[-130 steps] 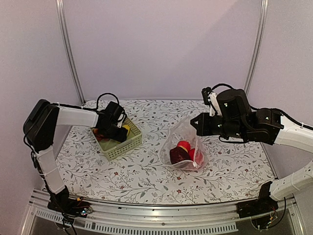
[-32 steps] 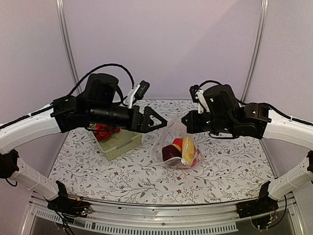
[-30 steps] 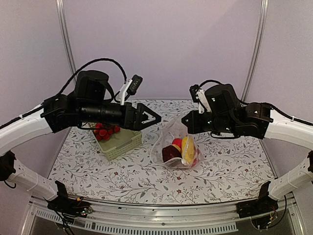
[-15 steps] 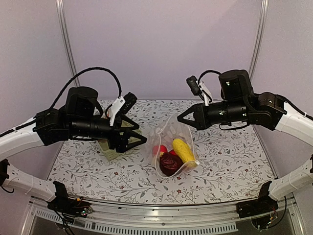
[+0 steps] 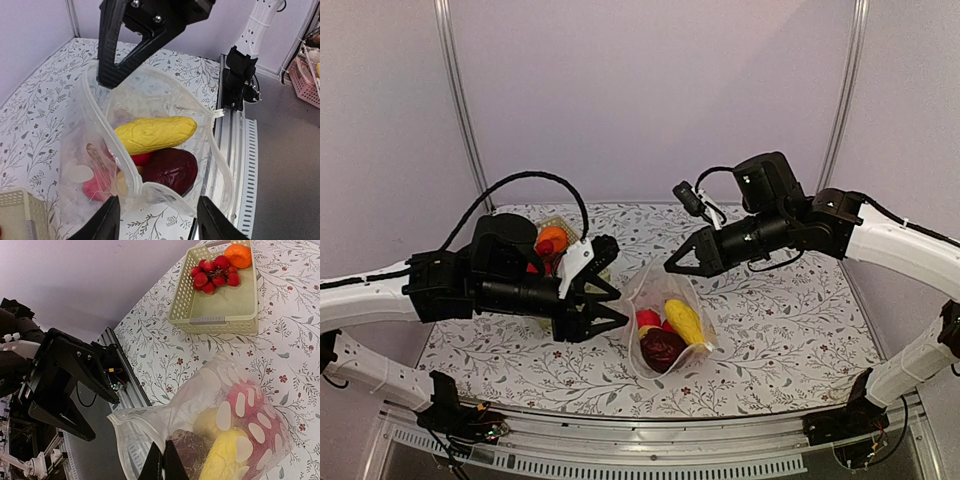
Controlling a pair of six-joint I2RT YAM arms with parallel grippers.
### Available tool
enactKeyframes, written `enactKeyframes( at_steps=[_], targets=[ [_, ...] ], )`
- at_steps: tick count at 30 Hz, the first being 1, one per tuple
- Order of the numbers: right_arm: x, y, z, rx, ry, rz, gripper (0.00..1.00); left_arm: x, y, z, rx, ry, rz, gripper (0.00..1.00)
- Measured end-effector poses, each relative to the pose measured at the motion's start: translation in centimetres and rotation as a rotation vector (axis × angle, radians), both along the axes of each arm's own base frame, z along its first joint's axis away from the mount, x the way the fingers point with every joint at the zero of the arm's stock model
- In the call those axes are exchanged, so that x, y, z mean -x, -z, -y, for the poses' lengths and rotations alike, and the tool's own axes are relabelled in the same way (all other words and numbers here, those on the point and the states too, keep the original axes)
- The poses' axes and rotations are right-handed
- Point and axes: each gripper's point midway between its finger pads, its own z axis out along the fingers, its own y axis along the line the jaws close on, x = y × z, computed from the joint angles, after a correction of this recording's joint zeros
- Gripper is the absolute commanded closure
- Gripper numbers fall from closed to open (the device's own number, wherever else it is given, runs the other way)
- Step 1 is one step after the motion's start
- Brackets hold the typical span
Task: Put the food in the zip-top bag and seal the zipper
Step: Adjust the zipper food storage bag at the center of the board.
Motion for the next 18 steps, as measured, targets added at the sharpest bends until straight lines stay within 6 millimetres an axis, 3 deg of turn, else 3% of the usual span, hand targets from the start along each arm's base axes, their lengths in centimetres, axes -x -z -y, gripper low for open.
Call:
enactKeyframes(
  at_steps=[10, 18],
  targets=[
    [0.6, -0.5, -0.6, -0.038, -0.037, -0.034, 1.0, -1.1, -0.5, 0.1, -0.035, -0.035, 0.184, 0.59],
    [0.7, -0.9, -0.8, -0.057, -0.047, -0.036, 1.0, -1.5, -0.4, -0.1, -0.057, -0.034, 0.229, 0.65]
  ],
)
